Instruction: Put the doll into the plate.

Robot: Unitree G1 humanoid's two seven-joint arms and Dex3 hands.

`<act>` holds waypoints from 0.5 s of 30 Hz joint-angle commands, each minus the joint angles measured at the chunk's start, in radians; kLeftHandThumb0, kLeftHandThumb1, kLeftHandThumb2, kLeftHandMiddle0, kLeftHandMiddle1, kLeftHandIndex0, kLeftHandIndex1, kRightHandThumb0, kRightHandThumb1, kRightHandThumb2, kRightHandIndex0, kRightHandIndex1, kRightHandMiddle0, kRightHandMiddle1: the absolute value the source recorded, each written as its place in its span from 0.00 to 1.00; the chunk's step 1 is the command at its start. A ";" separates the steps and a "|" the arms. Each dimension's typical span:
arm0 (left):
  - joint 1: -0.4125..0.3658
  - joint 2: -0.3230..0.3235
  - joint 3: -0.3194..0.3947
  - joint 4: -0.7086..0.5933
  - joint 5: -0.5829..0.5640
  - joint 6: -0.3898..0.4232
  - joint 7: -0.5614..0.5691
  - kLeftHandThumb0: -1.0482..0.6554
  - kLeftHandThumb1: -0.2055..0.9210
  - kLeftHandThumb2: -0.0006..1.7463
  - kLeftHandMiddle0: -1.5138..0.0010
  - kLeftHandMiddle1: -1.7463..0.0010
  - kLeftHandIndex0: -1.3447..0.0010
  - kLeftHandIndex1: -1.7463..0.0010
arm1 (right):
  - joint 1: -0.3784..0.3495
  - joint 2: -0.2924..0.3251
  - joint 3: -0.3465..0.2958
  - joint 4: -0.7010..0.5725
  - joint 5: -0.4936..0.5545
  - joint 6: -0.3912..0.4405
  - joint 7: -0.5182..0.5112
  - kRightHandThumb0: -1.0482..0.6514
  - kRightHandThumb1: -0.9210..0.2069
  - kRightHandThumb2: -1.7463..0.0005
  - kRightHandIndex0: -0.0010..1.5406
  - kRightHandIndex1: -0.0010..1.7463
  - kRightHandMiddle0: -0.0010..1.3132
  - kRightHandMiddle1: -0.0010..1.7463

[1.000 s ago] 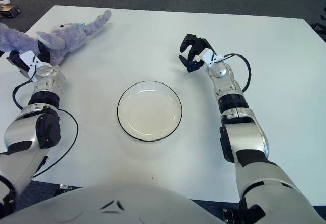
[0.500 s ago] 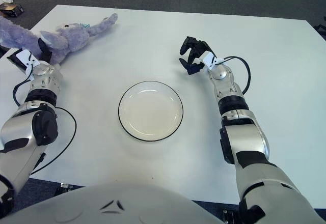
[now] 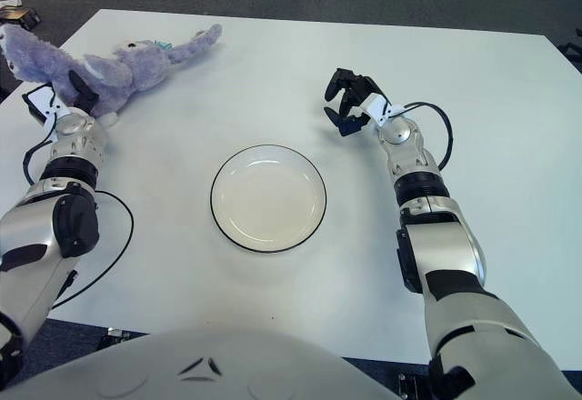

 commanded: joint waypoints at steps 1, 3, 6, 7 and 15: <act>-0.001 -0.009 -0.001 0.025 -0.013 0.013 -0.017 0.35 0.52 0.70 0.35 0.00 0.59 0.00 | 0.003 -0.006 -0.011 0.006 0.019 -0.011 0.010 0.61 0.59 0.20 0.43 1.00 0.32 0.99; -0.002 -0.011 -0.001 0.027 -0.016 0.005 -0.021 0.35 0.52 0.70 0.33 0.00 0.59 0.00 | 0.006 -0.008 -0.007 0.000 0.013 -0.015 0.004 0.61 0.59 0.20 0.43 1.00 0.32 0.99; -0.002 -0.012 -0.002 0.027 -0.021 -0.014 -0.034 0.35 0.49 0.73 0.27 0.00 0.57 0.00 | 0.010 -0.011 0.000 -0.007 -0.001 -0.024 -0.012 0.61 0.59 0.21 0.43 1.00 0.33 0.98; 0.000 -0.013 -0.002 0.027 -0.023 -0.022 -0.041 0.35 0.49 0.73 0.26 0.00 0.57 0.00 | 0.011 -0.012 0.002 -0.008 -0.005 -0.026 -0.016 0.61 0.59 0.21 0.43 1.00 0.33 0.98; 0.013 -0.021 -0.003 0.018 -0.054 -0.076 -0.177 0.33 0.42 0.79 0.20 0.00 0.52 0.00 | 0.012 -0.017 0.009 -0.009 -0.016 -0.039 -0.026 0.61 0.60 0.21 0.43 1.00 0.36 0.96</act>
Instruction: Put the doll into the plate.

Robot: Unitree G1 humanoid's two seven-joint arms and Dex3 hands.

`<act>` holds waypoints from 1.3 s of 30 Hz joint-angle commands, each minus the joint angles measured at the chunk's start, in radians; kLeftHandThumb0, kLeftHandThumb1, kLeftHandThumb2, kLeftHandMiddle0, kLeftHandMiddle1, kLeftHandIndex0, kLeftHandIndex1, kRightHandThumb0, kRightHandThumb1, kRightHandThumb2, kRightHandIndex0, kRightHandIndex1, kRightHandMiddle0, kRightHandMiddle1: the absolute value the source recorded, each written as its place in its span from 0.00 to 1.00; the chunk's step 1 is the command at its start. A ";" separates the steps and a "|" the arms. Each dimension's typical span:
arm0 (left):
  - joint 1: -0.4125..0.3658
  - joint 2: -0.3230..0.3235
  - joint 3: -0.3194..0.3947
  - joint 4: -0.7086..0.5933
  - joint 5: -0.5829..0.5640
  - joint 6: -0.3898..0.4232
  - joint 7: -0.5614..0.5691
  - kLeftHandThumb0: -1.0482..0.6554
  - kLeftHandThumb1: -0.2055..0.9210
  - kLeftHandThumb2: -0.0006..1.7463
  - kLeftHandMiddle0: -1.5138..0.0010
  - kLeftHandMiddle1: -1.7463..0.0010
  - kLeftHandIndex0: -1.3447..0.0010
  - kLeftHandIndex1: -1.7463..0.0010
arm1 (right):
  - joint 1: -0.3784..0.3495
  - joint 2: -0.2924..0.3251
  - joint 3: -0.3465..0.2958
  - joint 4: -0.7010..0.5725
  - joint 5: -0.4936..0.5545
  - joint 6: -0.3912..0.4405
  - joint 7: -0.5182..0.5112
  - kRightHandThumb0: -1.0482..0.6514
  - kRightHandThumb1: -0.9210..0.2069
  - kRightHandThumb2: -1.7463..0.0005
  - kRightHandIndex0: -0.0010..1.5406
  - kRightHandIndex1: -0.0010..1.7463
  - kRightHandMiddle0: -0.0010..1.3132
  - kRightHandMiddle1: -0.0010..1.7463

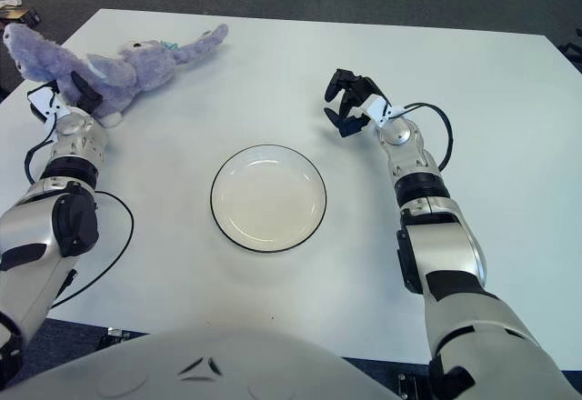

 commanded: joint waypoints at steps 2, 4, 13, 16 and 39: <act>0.016 -0.018 -0.006 -0.004 -0.025 -0.034 -0.117 0.33 0.41 0.79 0.19 0.00 0.52 0.00 | 0.008 -0.016 0.005 -0.010 -0.010 -0.018 -0.009 0.61 0.60 0.21 0.43 1.00 0.36 0.96; 0.021 -0.021 -0.014 -0.008 -0.026 -0.047 -0.157 0.33 0.41 0.79 0.19 0.00 0.51 0.00 | 0.009 -0.017 0.007 -0.011 -0.013 -0.019 -0.012 0.61 0.60 0.21 0.42 1.00 0.36 0.96; 0.037 -0.033 -0.049 -0.032 -0.016 -0.074 -0.272 0.33 0.41 0.80 0.18 0.00 0.51 0.00 | 0.011 -0.016 0.012 -0.017 -0.018 -0.011 -0.016 0.61 0.60 0.21 0.42 1.00 0.36 0.96; 0.040 -0.040 -0.066 -0.047 -0.009 -0.072 -0.291 0.33 0.40 0.80 0.18 0.00 0.51 0.00 | 0.010 -0.014 0.009 -0.016 -0.010 -0.001 -0.009 0.61 0.59 0.21 0.42 1.00 0.36 0.97; 0.076 -0.111 -0.138 -0.143 0.001 -0.087 -0.391 0.33 0.39 0.81 0.21 0.00 0.50 0.00 | 0.017 -0.006 0.006 -0.030 -0.007 0.009 -0.024 0.61 0.55 0.23 0.40 1.00 0.30 1.00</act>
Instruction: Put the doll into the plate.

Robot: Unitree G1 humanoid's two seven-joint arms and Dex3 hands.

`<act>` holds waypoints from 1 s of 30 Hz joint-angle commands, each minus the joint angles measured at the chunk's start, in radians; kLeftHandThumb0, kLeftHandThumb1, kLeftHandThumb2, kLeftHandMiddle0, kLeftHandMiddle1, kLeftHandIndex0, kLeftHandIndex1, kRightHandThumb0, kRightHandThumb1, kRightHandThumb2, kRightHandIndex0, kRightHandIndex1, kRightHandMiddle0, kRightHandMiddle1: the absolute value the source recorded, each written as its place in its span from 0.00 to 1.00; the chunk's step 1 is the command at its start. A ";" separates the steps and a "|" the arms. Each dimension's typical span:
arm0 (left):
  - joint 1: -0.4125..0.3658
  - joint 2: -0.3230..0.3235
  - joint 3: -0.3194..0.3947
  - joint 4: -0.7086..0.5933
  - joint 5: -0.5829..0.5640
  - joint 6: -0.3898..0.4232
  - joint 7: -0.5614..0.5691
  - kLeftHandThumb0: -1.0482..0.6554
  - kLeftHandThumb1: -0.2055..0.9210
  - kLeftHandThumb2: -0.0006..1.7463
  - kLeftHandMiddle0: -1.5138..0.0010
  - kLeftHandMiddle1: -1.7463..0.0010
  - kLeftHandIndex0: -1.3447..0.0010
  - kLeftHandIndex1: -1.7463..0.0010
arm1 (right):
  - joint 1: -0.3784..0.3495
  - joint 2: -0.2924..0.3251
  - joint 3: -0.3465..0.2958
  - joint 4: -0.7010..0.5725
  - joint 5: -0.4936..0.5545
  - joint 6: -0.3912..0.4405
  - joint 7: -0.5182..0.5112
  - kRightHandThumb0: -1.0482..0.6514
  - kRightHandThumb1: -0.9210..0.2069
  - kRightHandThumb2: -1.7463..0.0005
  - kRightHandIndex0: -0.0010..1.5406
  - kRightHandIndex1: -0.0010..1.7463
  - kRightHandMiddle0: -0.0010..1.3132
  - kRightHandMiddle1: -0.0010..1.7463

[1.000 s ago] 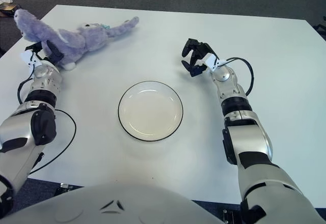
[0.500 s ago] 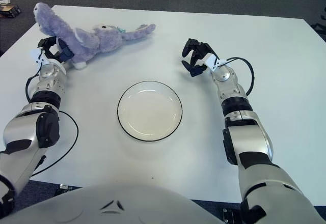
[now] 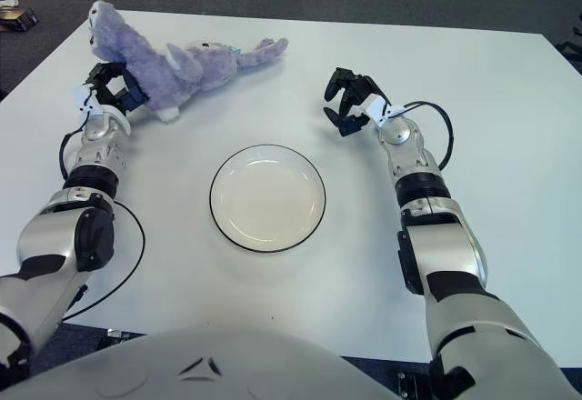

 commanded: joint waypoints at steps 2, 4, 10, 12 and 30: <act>0.014 -0.021 -0.017 -0.029 0.007 -0.014 -0.026 0.33 0.39 0.81 0.21 0.00 0.50 0.00 | 0.013 -0.003 -0.003 -0.011 0.000 -0.004 -0.018 0.61 0.56 0.22 0.40 1.00 0.31 1.00; 0.018 -0.029 -0.022 -0.041 0.007 -0.013 -0.032 0.32 0.39 0.81 0.21 0.00 0.50 0.00 | 0.011 -0.004 -0.007 -0.015 0.005 -0.006 -0.018 0.61 0.56 0.22 0.40 1.00 0.31 1.00; 0.034 -0.055 -0.042 -0.081 0.012 -0.010 -0.044 0.32 0.39 0.81 0.21 0.00 0.50 0.00 | -0.003 -0.011 -0.024 -0.032 0.021 0.006 -0.014 0.61 0.56 0.23 0.41 0.98 0.31 1.00; 0.040 -0.064 -0.052 -0.095 0.017 -0.010 -0.048 0.32 0.39 0.81 0.21 0.00 0.50 0.00 | -0.012 -0.013 -0.032 -0.040 0.029 0.017 -0.007 0.61 0.56 0.23 0.42 0.98 0.30 1.00; 0.078 -0.142 -0.118 -0.199 0.044 0.030 -0.050 0.32 0.39 0.81 0.20 0.00 0.50 0.00 | -0.009 0.000 -0.067 -0.259 0.082 0.088 0.018 0.61 0.52 0.27 0.43 0.92 0.30 1.00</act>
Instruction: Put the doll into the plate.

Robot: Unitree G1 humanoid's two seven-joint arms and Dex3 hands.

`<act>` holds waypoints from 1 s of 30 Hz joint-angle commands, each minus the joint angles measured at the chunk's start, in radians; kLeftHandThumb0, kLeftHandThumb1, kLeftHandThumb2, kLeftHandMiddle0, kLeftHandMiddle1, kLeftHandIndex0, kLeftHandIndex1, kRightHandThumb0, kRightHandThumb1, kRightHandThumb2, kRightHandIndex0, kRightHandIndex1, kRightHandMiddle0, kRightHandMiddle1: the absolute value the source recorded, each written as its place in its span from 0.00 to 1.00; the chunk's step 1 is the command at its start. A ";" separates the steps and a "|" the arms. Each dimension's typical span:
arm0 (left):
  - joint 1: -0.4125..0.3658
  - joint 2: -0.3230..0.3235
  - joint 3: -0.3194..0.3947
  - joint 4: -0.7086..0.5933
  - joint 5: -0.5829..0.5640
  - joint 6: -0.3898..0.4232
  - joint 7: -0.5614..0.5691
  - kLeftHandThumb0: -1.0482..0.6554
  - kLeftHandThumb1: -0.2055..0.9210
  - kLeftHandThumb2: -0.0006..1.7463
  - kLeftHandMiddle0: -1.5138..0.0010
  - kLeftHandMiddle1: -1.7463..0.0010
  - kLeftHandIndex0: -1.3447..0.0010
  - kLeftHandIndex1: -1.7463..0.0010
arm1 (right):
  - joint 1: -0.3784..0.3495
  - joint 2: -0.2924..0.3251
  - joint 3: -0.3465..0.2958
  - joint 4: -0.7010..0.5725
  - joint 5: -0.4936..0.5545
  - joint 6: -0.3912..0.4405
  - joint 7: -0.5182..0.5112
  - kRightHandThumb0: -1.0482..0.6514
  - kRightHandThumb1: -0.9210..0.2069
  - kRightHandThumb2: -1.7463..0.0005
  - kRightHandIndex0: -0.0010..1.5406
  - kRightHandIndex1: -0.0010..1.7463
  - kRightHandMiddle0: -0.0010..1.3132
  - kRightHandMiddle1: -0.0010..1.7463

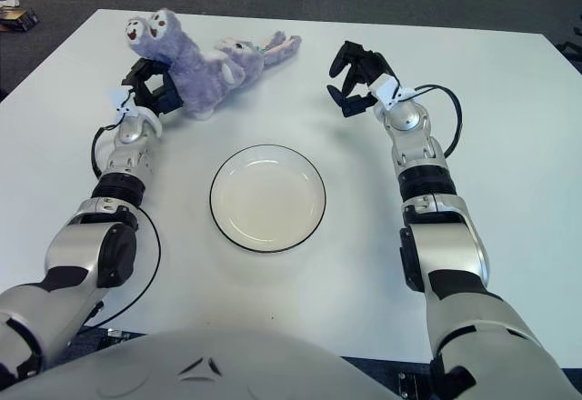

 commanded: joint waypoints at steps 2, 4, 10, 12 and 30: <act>0.027 -0.013 -0.017 -0.038 0.013 0.031 -0.009 0.32 0.39 0.81 0.20 0.00 0.50 0.00 | 0.001 0.007 -0.012 -0.063 0.024 0.015 0.008 0.61 0.53 0.27 0.42 0.93 0.30 1.00; 0.036 -0.018 -0.025 -0.055 0.017 0.042 -0.006 0.32 0.39 0.81 0.20 0.00 0.50 0.00 | -0.002 0.014 -0.007 -0.086 0.022 0.022 0.002 0.61 0.53 0.26 0.42 0.94 0.30 1.00; 0.051 -0.024 -0.038 -0.079 0.026 0.059 -0.006 0.32 0.39 0.81 0.20 0.00 0.50 0.00 | -0.029 0.034 0.010 -0.109 0.001 0.050 -0.019 0.61 0.54 0.24 0.40 0.99 0.30 1.00; 0.055 -0.028 -0.041 -0.083 0.026 0.061 -0.011 0.32 0.39 0.81 0.21 0.00 0.50 0.00 | -0.057 0.044 0.018 -0.088 -0.007 0.049 -0.027 0.61 0.56 0.22 0.40 1.00 0.30 1.00; 0.072 -0.074 -0.080 -0.149 0.064 0.110 0.013 0.32 0.37 0.82 0.22 0.00 0.49 0.00 | -0.156 0.072 0.103 -0.010 -0.116 0.015 -0.074 0.61 0.59 0.21 0.43 1.00 0.35 0.96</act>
